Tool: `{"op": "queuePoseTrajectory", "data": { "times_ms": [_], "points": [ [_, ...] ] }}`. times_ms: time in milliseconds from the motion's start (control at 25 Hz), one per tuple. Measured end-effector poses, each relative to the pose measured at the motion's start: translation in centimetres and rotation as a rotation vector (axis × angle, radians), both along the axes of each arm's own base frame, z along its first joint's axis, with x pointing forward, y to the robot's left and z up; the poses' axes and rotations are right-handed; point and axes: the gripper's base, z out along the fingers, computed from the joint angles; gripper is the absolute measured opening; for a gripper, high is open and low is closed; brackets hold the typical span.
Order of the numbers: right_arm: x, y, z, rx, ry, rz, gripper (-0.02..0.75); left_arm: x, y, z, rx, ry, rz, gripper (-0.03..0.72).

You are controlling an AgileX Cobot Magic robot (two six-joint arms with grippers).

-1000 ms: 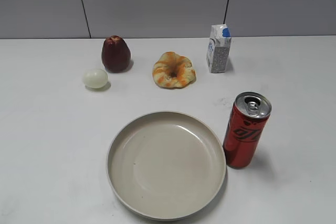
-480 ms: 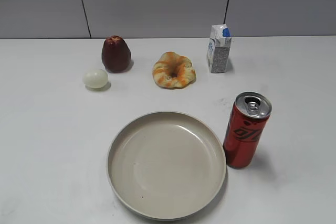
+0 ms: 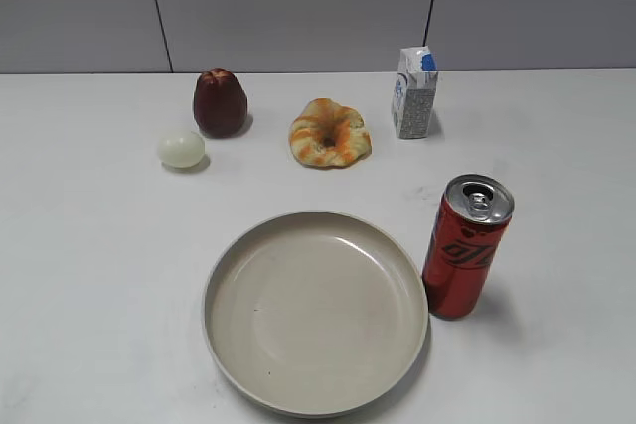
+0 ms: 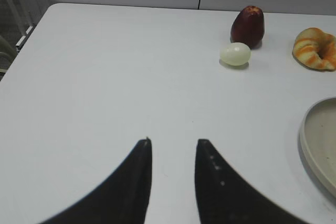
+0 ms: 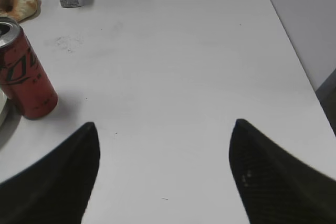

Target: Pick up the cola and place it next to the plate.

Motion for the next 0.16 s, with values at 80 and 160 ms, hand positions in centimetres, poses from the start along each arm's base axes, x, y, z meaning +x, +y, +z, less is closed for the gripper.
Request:
{"op": "queuePoseTrajectory", "data": {
  "times_ms": [80,160],
  "points": [
    [0.00,0.00,0.00,0.000,0.000,0.000,0.581,0.00,0.00,0.00,0.000,0.000,0.000,0.228],
    [0.00,0.00,0.00,0.000,0.000,0.000,0.581,0.00,0.00,0.00,0.000,0.000,0.000,0.228]
  ]
}}
